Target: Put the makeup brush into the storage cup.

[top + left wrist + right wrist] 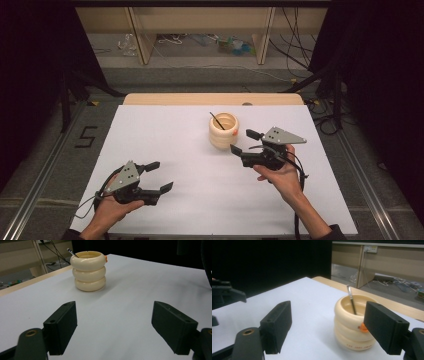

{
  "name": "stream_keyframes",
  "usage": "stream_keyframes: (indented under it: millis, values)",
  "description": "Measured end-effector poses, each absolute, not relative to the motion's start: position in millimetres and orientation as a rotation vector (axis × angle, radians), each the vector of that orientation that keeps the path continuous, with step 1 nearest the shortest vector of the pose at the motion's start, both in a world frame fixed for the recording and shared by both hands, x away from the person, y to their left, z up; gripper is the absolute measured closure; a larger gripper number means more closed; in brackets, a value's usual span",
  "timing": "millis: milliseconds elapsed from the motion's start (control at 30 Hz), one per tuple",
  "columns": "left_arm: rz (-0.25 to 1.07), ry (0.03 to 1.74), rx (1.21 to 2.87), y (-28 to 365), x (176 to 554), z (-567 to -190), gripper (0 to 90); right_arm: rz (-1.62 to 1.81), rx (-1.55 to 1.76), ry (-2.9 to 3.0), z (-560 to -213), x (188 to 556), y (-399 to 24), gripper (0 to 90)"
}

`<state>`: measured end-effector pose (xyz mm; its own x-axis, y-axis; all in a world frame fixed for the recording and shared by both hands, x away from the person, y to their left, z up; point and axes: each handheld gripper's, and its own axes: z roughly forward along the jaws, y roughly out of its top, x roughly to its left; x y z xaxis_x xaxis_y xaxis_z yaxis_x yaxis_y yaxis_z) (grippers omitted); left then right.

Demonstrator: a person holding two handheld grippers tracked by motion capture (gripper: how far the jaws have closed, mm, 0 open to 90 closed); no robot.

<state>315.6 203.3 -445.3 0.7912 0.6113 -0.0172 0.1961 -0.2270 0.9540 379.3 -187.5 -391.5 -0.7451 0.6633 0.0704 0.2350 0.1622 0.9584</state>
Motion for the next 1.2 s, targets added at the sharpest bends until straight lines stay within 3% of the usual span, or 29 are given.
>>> stream_keyframes:
  millis: [867, 1200]
  values:
    - [0.433, 0.618, 1.796, 202, 317, -446, 20.5, 1.601, 0.862, 2.062, -408, 359, -205, 22.4]
    - [0.429, 0.637, 1.784, 202, 317, -447, 20.5, 1.616, 0.892, 2.045, -413, 354, -212, 16.2]
